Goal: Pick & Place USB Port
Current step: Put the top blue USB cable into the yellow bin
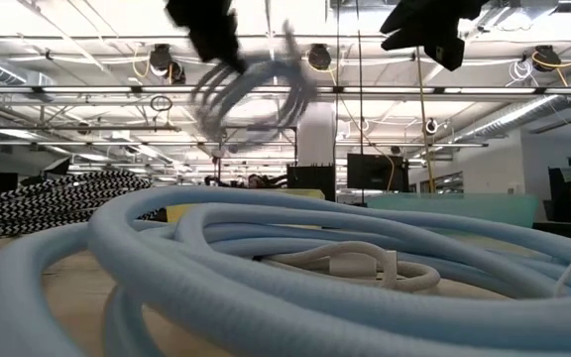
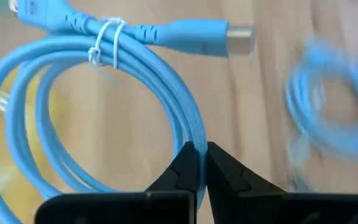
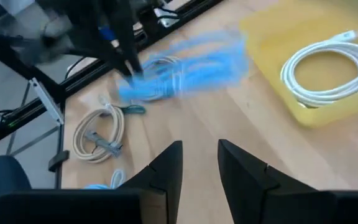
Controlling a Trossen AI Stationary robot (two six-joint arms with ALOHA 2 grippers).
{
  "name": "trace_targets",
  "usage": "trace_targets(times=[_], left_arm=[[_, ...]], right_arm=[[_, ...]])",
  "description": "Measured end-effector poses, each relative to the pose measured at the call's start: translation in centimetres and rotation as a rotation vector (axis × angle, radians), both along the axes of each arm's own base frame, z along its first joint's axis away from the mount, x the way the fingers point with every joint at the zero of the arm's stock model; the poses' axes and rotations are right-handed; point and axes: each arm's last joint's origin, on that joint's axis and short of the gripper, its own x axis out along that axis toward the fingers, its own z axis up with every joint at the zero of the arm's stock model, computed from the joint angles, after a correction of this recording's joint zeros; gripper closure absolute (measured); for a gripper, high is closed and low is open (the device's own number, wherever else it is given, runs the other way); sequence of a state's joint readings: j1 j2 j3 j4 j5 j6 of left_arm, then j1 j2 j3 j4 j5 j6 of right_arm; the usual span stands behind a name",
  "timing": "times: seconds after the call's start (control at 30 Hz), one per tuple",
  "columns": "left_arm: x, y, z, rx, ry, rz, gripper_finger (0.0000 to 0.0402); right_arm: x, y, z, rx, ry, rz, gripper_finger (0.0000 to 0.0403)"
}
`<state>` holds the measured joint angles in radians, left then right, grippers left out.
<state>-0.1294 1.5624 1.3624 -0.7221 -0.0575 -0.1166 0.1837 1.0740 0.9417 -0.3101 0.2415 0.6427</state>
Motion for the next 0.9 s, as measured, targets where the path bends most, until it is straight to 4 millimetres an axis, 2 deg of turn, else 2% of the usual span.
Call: trace_targets(times=[0.1, 0.2, 0.33, 0.47, 0.67, 0.77, 0.9], left_arm=[[0.0, 2.6, 2.2, 0.067, -0.088, 0.135, 0.0390], [0.4, 6.6, 2.5, 0.025, -0.149, 0.252, 0.0390], [1.1, 12.3, 0.5, -0.104, -0.168, 0.347, 0.0390], [1.4, 16.1, -1.4, -0.170, -0.163, 0.395, 0.0390], [1.1, 19.4, -3.5, -0.144, -0.106, 0.447, 0.0390], [1.2, 20.3, -4.3, -0.167, -0.093, 0.455, 0.0390], [1.6, 20.4, -5.7, -0.216, -0.049, 0.449, 0.0390]], right_arm=[[0.2, 0.0, 0.1, -0.012, -0.019, -0.020, 0.0310], [0.5, 0.0, 0.3, -0.024, -0.050, -0.036, 0.0310], [0.8, 0.0, 0.5, -0.033, -0.083, -0.031, 0.0310], [0.9, 0.0, 0.5, -0.029, -0.094, -0.031, 0.0310], [0.9, 0.5, 0.6, -0.006, -0.099, -0.025, 0.0310], [0.8, 0.7, 0.6, -0.004, -0.099, -0.017, 0.0310], [0.8, 0.8, 0.6, -0.004, -0.100, -0.014, 0.0310]])
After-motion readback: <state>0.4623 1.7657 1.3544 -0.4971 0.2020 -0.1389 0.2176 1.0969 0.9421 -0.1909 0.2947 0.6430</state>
